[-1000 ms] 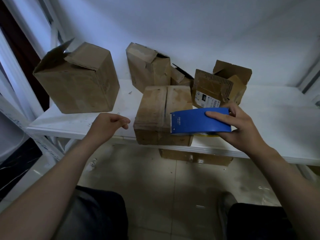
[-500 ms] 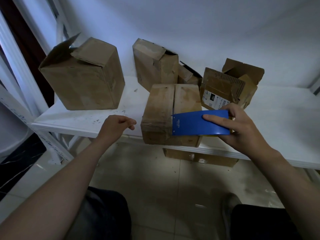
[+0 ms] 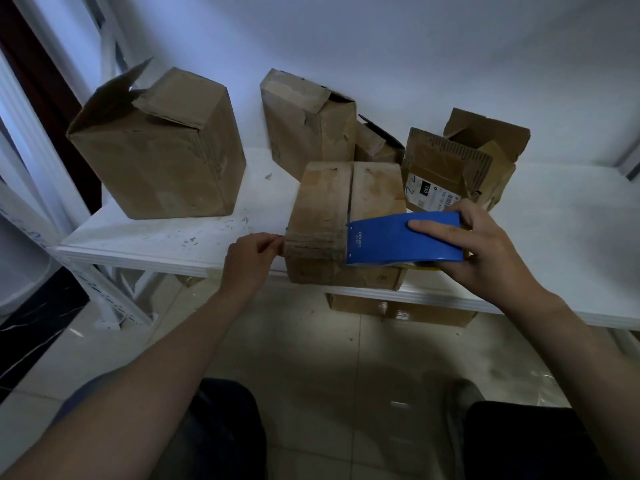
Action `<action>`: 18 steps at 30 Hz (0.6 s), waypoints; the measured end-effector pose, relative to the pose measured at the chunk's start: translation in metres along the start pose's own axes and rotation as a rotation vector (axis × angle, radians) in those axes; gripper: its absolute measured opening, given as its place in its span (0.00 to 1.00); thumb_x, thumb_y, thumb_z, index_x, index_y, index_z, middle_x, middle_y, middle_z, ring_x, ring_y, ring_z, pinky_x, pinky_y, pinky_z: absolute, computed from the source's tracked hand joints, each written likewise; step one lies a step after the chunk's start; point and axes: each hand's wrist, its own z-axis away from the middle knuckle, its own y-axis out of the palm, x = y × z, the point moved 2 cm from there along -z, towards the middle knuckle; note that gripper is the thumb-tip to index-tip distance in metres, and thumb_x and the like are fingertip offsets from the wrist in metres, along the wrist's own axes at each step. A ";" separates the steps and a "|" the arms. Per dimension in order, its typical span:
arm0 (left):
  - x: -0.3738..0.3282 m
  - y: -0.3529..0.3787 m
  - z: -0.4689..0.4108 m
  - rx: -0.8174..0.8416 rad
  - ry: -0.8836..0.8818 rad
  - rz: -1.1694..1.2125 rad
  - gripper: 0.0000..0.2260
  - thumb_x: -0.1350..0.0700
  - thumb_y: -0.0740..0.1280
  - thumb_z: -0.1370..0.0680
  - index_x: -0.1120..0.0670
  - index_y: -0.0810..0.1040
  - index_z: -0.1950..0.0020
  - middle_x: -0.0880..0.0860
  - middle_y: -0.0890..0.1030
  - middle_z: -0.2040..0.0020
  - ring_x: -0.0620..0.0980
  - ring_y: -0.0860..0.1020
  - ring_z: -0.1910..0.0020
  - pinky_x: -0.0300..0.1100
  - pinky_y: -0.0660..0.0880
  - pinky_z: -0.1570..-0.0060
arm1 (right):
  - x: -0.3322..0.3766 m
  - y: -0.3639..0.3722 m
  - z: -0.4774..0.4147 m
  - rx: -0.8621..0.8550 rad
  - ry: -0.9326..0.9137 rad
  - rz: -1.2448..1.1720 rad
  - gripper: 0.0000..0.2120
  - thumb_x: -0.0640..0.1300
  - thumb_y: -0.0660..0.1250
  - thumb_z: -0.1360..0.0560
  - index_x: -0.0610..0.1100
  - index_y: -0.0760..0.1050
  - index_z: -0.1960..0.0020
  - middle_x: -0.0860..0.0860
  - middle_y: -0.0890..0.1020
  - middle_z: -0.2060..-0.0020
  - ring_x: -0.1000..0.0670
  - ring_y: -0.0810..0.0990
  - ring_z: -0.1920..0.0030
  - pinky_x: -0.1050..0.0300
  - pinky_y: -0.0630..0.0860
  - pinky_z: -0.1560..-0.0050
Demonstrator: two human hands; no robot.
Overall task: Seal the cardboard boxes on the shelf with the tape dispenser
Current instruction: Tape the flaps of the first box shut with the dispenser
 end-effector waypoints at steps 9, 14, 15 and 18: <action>0.004 0.015 -0.004 0.037 -0.160 -0.130 0.25 0.45 0.60 0.17 0.52 0.63 0.22 0.56 0.72 0.27 0.60 0.70 0.28 0.59 0.67 0.29 | -0.003 0.004 0.002 -0.035 0.013 -0.027 0.24 0.45 0.74 0.25 0.50 0.75 0.31 0.49 0.70 0.49 0.51 0.67 0.50 0.64 0.67 0.49; -0.040 0.021 0.018 0.109 0.426 -0.303 0.27 0.45 0.56 0.16 0.56 0.58 0.20 0.55 0.61 0.20 0.53 0.58 0.21 0.53 0.56 0.23 | -0.002 0.006 0.002 -0.047 0.015 -0.083 0.23 0.50 0.70 0.24 0.53 0.73 0.30 0.48 0.71 0.49 0.51 0.68 0.52 0.68 0.69 0.50; -0.041 0.031 0.022 0.171 0.496 -0.426 0.32 0.41 0.53 0.17 0.58 0.54 0.19 0.56 0.55 0.18 0.53 0.51 0.19 0.55 0.51 0.21 | -0.002 0.005 0.002 -0.049 0.018 -0.086 0.23 0.49 0.72 0.25 0.53 0.73 0.30 0.48 0.71 0.50 0.51 0.68 0.52 0.69 0.68 0.50; -0.034 0.047 0.024 0.171 0.525 -0.686 0.42 0.31 0.46 0.22 0.60 0.47 0.18 0.59 0.48 0.18 0.55 0.44 0.19 0.60 0.45 0.22 | -0.002 0.005 0.003 -0.032 0.018 -0.079 0.25 0.41 0.77 0.27 0.51 0.76 0.31 0.47 0.72 0.50 0.51 0.68 0.52 0.69 0.68 0.49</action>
